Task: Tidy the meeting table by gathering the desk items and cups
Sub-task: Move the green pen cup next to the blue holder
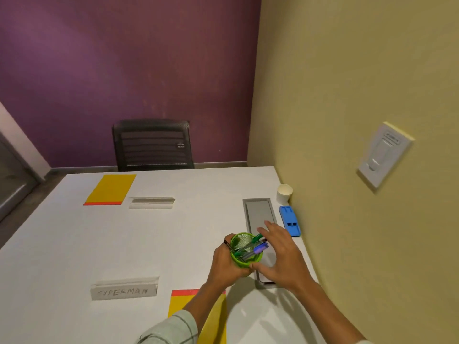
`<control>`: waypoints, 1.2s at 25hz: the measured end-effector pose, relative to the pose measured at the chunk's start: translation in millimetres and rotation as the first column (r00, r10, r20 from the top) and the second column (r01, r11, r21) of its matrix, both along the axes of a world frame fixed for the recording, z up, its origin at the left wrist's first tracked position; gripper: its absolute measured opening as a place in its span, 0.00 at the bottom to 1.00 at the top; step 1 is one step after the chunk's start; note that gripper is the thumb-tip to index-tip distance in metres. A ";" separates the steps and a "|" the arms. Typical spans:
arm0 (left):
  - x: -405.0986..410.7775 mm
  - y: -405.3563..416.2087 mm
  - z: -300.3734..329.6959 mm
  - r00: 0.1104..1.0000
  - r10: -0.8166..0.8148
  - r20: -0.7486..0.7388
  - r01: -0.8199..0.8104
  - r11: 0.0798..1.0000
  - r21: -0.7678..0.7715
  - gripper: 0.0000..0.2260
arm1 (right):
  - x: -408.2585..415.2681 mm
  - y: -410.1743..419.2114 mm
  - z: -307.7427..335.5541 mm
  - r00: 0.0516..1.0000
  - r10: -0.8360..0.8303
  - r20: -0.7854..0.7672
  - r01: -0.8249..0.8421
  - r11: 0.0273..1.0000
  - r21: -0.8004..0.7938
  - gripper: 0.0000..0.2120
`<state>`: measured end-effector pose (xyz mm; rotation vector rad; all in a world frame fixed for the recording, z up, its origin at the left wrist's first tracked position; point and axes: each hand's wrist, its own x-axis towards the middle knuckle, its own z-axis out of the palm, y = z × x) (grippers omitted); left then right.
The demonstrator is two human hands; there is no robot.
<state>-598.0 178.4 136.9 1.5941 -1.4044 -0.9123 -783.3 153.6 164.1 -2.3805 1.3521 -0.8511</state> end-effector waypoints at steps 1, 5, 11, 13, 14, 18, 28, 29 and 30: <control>-8.3 -2.3 -0.4 0.999 -0.032 -0.001 0.032 0.999 0.009 0.30 | -8.0 -6.4 13.0 0.983 0.081 -0.162 -0.081 0.997 0.005 0.43; -41.7 -11.8 -3.6 0.994 -0.111 -0.018 0.112 0.993 0.047 0.37 | -15.4 -25.0 42.1 0.648 0.288 -0.705 -0.180 0.957 0.226 0.54; -72.5 -18.9 -4.9 0.991 -0.127 -0.029 0.129 0.987 0.099 0.37 | -27.4 -32.6 25.7 0.693 0.313 -0.649 -0.151 0.944 0.294 0.45; -79.0 -20.3 -10.1 0.994 -0.110 0.011 0.108 0.986 0.127 0.37 | -31.5 -35.1 16.9 0.687 0.291 -0.666 -0.123 0.950 0.287 0.43; -80.4 -20.3 -13.5 0.993 -0.112 0.035 0.106 0.984 0.144 0.38 | -32.2 -36.5 11.9 0.679 0.280 -0.679 -0.116 0.954 0.277 0.42; -77.6 -19.6 -31.3 0.970 -0.154 0.186 0.111 0.969 0.220 0.47 | -41.4 -45.9 -13.2 0.644 0.269 -0.716 -0.061 0.951 0.302 0.40; -78.7 -62.7 -43.4 0.883 -0.235 0.407 0.127 0.953 0.275 0.56 | -81.7 -119.7 -52.3 0.595 0.145 -0.790 0.165 0.941 0.297 0.35; -80.0 -67.9 -45.0 0.868 -0.252 0.429 0.137 0.950 0.280 0.56 | -84.0 -126.1 -56.9 0.590 0.142 -0.795 0.177 0.938 0.299 0.34; -81.2 -72.7 -47.6 0.851 -0.272 0.450 0.149 0.945 0.290 0.56 | -86.0 -132.0 -61.1 0.584 0.137 -0.800 0.193 0.934 0.301 0.34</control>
